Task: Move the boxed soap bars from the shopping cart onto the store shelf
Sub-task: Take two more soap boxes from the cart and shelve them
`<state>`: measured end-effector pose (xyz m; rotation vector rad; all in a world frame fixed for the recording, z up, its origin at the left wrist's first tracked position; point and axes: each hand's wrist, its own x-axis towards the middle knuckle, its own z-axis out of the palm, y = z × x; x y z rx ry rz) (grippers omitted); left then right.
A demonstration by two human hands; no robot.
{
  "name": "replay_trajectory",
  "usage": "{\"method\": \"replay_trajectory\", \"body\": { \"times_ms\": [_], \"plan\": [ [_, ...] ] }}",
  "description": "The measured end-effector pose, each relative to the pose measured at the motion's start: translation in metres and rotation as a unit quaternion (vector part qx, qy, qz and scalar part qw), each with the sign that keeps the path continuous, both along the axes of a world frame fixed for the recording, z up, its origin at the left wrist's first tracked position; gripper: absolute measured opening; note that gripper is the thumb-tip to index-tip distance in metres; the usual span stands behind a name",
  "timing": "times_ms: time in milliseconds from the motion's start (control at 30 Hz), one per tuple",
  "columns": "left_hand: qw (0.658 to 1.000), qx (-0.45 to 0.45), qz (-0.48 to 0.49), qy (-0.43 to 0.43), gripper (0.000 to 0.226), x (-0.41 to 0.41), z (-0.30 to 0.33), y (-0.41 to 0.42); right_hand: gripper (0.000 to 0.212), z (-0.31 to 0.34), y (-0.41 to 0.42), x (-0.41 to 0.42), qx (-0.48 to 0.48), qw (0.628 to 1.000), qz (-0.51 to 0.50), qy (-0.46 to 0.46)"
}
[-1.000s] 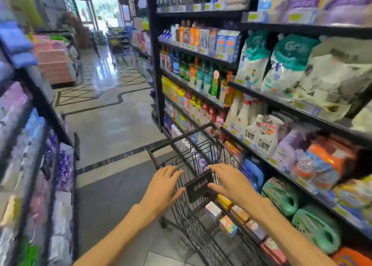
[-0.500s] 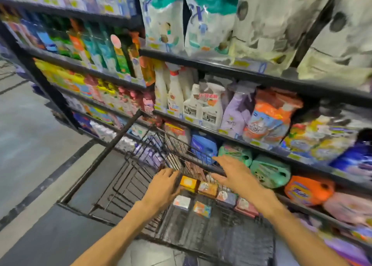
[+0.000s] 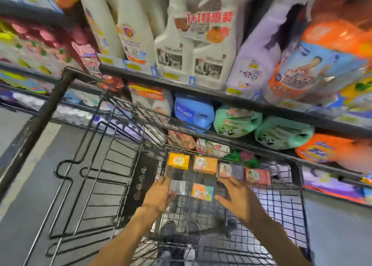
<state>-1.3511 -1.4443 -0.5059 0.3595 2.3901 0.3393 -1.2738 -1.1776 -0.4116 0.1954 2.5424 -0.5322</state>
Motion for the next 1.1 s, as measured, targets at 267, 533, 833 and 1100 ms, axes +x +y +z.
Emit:
{"method": "replay_trajectory", "body": {
  "times_ms": [267,533,833,1100],
  "plan": [
    [0.996,-0.051,0.029,-0.066,0.083,-0.017,-0.120,0.005,0.057,-0.094,-0.008,0.021,-0.017,0.995,-0.085,-0.045],
    [0.996,-0.038,0.030,-0.072,0.077,-0.021,-0.144,0.008,0.056,-0.127,-0.013,0.028,-0.020,0.992,-0.108,-0.066],
    [0.963,0.160,0.171,-0.130,0.063,-0.018,-0.113,-0.006,0.053,-0.153,-0.011,0.014,-0.032,0.985,-0.161,-0.060],
    [0.923,0.257,0.250,-0.138,0.047,-0.003,-0.105,-0.028,0.061,-0.218,-0.022,0.000,-0.101,0.953,-0.274,-0.084]
  ]
}}
